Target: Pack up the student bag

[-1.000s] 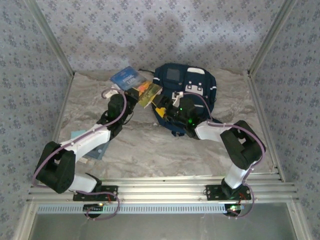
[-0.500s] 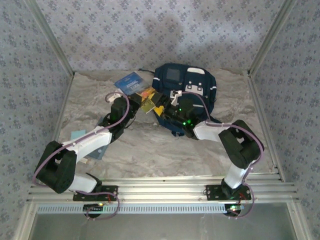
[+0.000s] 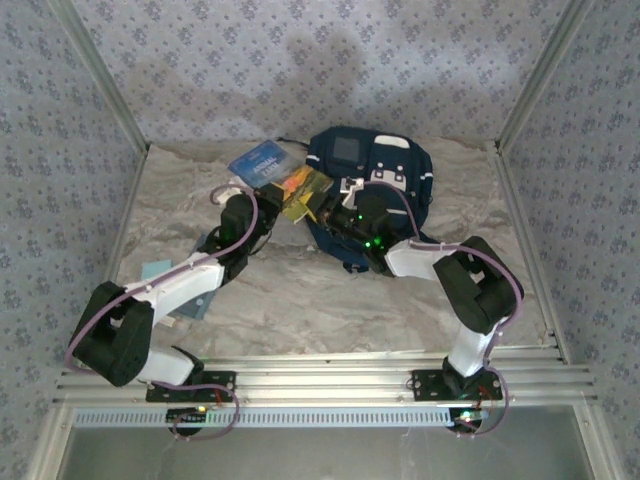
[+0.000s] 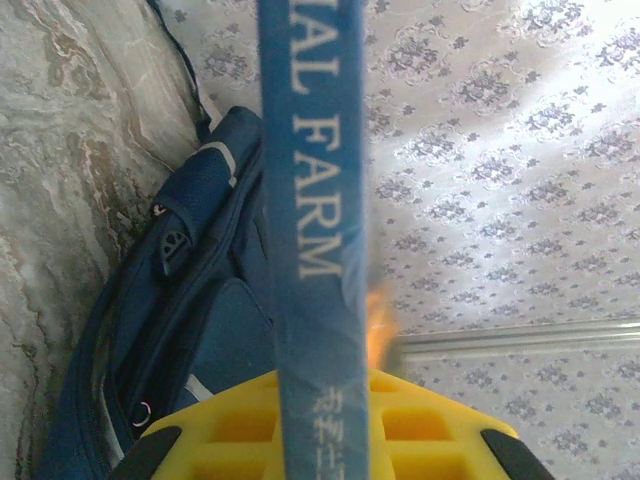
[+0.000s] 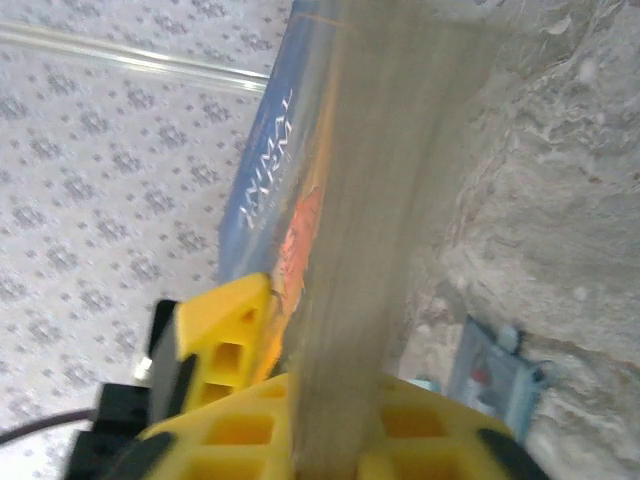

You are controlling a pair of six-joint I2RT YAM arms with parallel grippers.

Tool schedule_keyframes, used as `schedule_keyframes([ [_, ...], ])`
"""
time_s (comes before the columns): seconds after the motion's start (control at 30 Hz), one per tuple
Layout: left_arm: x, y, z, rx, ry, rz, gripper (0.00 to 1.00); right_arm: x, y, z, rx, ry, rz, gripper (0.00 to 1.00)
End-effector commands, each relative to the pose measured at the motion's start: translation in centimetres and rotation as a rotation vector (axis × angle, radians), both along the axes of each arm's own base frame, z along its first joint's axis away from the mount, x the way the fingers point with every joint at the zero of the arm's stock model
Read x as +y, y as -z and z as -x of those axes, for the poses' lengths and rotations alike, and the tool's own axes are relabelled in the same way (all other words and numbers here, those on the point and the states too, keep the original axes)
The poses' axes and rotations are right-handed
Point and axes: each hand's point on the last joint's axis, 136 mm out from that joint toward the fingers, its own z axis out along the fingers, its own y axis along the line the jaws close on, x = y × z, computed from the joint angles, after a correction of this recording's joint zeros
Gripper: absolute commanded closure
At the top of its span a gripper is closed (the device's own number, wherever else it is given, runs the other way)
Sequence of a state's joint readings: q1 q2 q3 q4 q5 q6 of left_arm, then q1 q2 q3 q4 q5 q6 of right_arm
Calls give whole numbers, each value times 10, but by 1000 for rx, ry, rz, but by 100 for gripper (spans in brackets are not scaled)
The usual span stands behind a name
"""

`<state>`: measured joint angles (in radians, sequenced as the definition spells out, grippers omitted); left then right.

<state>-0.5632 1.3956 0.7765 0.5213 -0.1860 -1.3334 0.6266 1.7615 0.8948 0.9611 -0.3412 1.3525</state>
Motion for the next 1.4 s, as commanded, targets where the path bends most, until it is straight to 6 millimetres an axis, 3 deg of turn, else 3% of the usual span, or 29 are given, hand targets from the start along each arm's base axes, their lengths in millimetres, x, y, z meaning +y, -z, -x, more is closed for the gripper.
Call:
schedule_keyframes([
  [0.0, -26, -27, 8, -64, 112, 64, 100, 2, -23, -8, -78, 0, -30, 100],
  [0.07, -30, -25, 8, -59, 128, 61, 94, -3, -23, -9, -83, 6, -28, 100],
  [0.1, -32, -24, 8, -55, 137, 56, 81, -8, -23, -10, -87, 11, -27, 100],
  [0.2, -32, -13, 9, -16, 148, 10, 26, -29, -14, -16, -65, 53, -1, 100],
  [0.23, -31, -9, 10, 1, 150, -17, 17, -40, -12, -18, -61, 71, 12, 100],
  [0.33, -29, -6, 12, 9, 164, -112, 7, -72, -5, -19, -52, 125, 72, 100],
  [0.5, -15, 5, 4, 34, 148, -296, 4, -124, 0, -11, -52, 199, 234, 100],
  [0.63, -17, 21, -20, 75, 191, -395, 4, -176, -15, 5, -85, 296, 396, 100],
  [0.8, -41, 49, -62, 138, 313, -472, 6, -232, -24, 26, -73, 414, 555, 100],
  [0.93, -59, 78, -93, 192, 395, -580, 10, -264, -25, 38, -49, 471, 586, 100],
  [1.13, -69, 112, -140, 250, 462, -704, 18, -287, -24, 46, -24, 488, 569, 100],
  [1.37, -57, 139, -186, 312, 416, -754, 22, -291, -23, 49, -24, 476, 580, 100],
])
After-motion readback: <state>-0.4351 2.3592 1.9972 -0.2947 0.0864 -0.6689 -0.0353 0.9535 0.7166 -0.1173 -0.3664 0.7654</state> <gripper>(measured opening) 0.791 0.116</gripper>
